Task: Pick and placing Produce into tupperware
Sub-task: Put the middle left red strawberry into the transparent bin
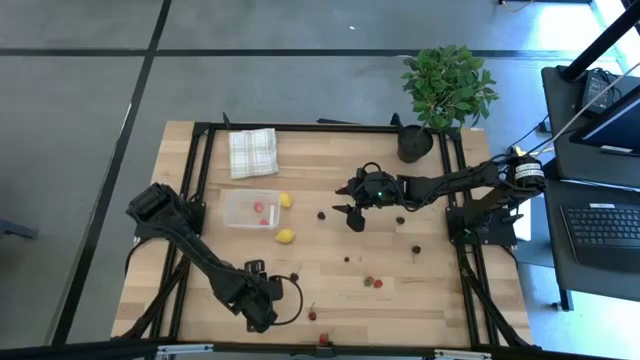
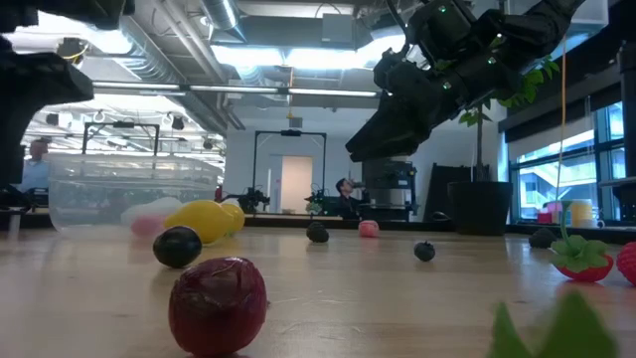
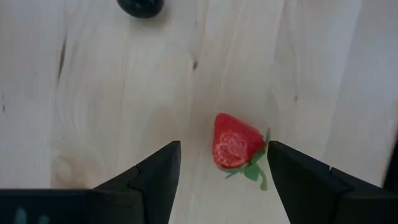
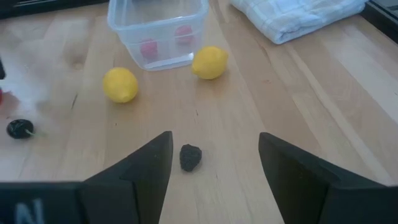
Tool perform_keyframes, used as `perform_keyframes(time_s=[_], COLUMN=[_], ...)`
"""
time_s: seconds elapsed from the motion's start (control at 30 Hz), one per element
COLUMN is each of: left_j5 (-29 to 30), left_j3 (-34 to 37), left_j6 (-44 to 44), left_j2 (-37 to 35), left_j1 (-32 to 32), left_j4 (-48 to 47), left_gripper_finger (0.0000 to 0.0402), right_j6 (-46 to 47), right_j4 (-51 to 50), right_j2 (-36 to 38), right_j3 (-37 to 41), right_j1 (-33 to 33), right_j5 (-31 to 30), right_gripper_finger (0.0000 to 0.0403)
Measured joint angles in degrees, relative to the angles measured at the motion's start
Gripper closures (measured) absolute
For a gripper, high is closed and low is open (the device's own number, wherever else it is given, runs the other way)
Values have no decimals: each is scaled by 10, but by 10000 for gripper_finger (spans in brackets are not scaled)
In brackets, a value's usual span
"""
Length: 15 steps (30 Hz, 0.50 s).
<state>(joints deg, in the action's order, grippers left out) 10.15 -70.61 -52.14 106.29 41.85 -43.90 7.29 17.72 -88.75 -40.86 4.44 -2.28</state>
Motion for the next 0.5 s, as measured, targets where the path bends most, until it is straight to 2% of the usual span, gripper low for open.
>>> perform_keyframes(time_s=[0.5], left_j5=[-24], left_j3=[0], left_j6=[-3], left_j2=[44], left_j1=[-5], left_j4=[1], left_gripper_finger=[170], right_j6=[0], right_j4=[0], right_j2=[0], right_j3=[0], right_j1=[-25], right_j5=[0], right_gripper_finger=[163])
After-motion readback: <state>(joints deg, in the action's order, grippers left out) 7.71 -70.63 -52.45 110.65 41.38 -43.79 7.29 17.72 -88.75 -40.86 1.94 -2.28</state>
